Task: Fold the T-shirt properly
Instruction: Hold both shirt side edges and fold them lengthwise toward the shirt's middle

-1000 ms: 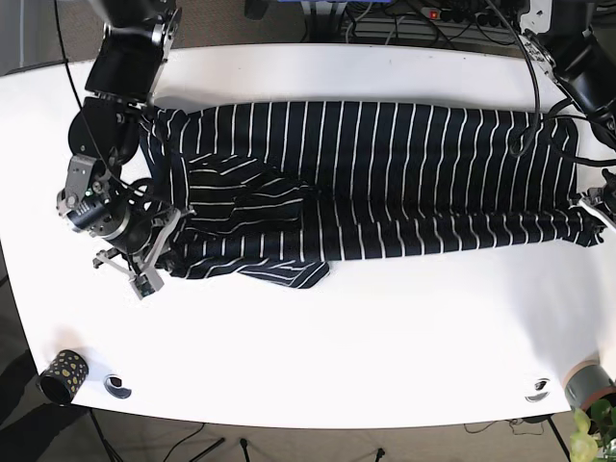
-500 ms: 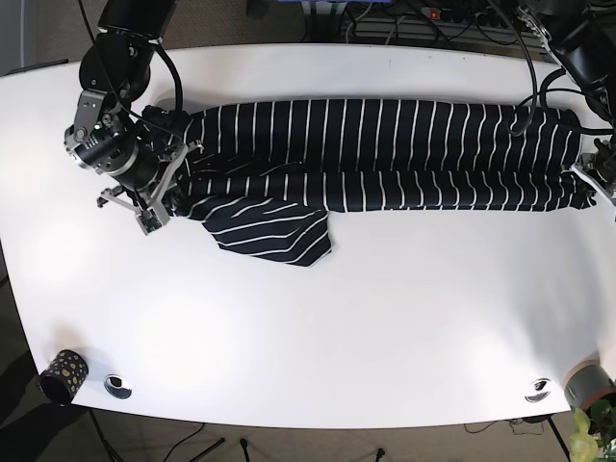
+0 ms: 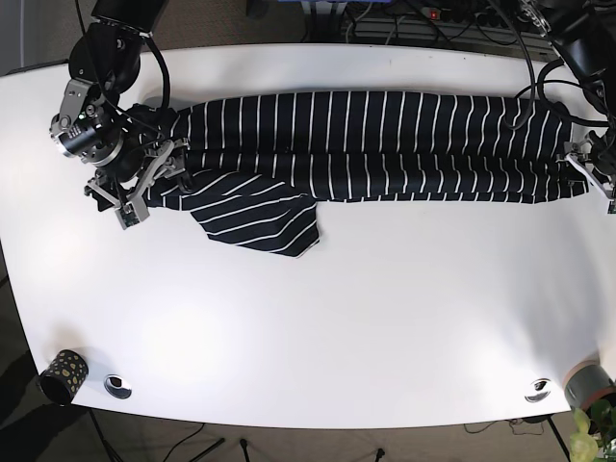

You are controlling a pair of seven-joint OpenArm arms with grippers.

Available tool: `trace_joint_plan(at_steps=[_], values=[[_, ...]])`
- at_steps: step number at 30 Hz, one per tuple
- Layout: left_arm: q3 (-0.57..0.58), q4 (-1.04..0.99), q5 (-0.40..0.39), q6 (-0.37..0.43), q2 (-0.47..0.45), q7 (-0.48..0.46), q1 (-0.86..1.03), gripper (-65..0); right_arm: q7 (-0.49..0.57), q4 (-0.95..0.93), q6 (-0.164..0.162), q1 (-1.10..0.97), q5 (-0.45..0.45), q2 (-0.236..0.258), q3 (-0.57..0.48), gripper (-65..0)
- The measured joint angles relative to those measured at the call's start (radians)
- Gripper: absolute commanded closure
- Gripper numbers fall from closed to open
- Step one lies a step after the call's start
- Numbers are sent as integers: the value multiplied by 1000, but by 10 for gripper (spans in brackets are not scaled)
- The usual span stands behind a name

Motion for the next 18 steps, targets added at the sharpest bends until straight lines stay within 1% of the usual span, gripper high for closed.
trace_joint_plan(at_steps=[2,4,5,6,7,8,9,12,13,14,18], values=[[0,59,-2,1,-8,19,1,-379,-29,-4,0,23,65,-1,0,-545],[-1,112,-36,4,-16,54,-3,-379,-75,-30,4,60,84,0,0,-545],[-1,147,-69,3,-22,71,-8,-379,-101,-61,2,97,72,0,1,-545],[-1,175,-100,4,-24,87,-10,-379,-115,-88,-8,126,56,-3,0,-545],[0,200,-116,4,-24,106,-10,-379,-123,-115,-2,145,58,-5,3,-544],[0,226,-137,3,-23,134,-9,-379,-123,-149,-2,169,60,-9,3,-544],[0,251,-152,0,-21,142,-5,-379,-125,-193,-3,192,61,-14,0,-544],[4,306,-157,2,-13,192,-2,-379,-132,-316,-2,248,69,-25,-5,-544],[5,317,-158,3,-6,195,-2,-379,-132,-357,-2,269,60,-26,-5,-544],[4,325,-158,3,5,213,-6,-379,-132,-406,-1,289,60,-24,-5,-544],[9,322,-157,3,69,238,-3,-379,-126,-557,-2,353,59,-17,-5,-544]])
